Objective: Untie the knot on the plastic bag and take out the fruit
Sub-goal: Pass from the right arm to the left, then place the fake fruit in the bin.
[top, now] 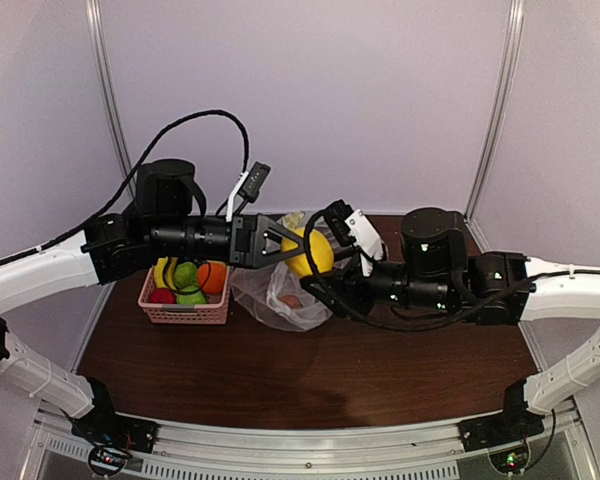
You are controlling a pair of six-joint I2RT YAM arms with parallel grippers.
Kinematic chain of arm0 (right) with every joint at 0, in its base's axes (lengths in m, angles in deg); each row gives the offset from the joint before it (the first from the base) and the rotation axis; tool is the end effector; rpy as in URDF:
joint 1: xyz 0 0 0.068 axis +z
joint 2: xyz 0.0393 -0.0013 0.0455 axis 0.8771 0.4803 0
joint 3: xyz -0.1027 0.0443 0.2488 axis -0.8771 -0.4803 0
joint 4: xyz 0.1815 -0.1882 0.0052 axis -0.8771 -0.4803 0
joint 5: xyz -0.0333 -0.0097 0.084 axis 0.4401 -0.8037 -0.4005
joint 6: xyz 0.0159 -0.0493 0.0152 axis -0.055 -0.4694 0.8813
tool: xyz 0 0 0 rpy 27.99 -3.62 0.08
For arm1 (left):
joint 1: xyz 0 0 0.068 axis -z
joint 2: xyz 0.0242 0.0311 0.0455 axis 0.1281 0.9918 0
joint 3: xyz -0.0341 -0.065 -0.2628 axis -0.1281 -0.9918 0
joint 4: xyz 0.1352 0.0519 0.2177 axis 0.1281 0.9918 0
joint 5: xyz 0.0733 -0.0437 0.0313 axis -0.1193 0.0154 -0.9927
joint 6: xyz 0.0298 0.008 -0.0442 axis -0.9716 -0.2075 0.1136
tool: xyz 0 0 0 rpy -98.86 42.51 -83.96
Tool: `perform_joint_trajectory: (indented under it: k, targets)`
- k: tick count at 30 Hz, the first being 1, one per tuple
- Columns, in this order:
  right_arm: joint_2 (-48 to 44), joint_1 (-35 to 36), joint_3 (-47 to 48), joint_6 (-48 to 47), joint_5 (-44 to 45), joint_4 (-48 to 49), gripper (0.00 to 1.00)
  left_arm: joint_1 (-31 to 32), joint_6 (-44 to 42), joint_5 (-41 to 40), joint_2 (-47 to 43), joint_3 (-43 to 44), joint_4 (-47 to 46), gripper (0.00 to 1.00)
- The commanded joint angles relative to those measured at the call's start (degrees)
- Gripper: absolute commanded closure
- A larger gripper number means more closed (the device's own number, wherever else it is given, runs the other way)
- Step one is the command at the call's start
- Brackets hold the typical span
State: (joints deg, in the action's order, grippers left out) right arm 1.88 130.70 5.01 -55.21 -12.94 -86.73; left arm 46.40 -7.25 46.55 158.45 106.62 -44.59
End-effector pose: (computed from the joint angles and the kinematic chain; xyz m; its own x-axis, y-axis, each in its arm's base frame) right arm 0.1059 0.2767 0.3516 -0.2681 -0.2006 -0.9423 -0.8837 0.4407 0.1576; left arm 0.1639 -0.2513 0.3759 -0.7649 0.0338 -0.6432 0.6287 0.2563 -0.7342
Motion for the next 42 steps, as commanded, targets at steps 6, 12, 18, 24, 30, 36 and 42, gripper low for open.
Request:
perform_joint_trajectory:
  k: [6, 12, 18, 24, 30, 36, 42]
  targets:
    - [0.9, 1.3, 2.7, -1.4, 2.6, -1.6, 0.48, 0.4, 3.2, 4.1, 2.4, 1.5, -7.1, 0.36]
    - [0.6, 1.3, 2.0, -1.2, 4.5, -1.8, 0.32, 0.3, 4.0, 4.9, 2.7, 1.1, -7.8, 0.56]
    - [-3.3, 1.2, -0.7, 0.9, 10.7, 0.3, 0.0, -1.0, 1.0, -0.9, -1.1, 2.5, -3.3, 0.59]
    - [-6.8, 0.7, -3.2, 1.6, 15.7, 0.3, 0.0, -12.3, -3.9, -2.7, -6.0, 3.2, 8.7, 0.59]
    - [-7.3, 0.3, -4.2, 2.7, 18.2, -1.3, 0.0, -26.6, -12.2, -6.9, -6.9, 2.1, 22.6, 0.53]
    - [-7.6, 0.0, -4.5, 3.2, 19.1, -1.8, 0.0, -37.1, -16.0, -9.8, -6.4, -6.3, 23.8, 0.53]
    - [-7.5, -0.1, -4.6, 3.4, 19.5, -2.1, 0.0, -39.1, -17.5, -16.2, -3.8, -10.5, 22.3, 0.53]
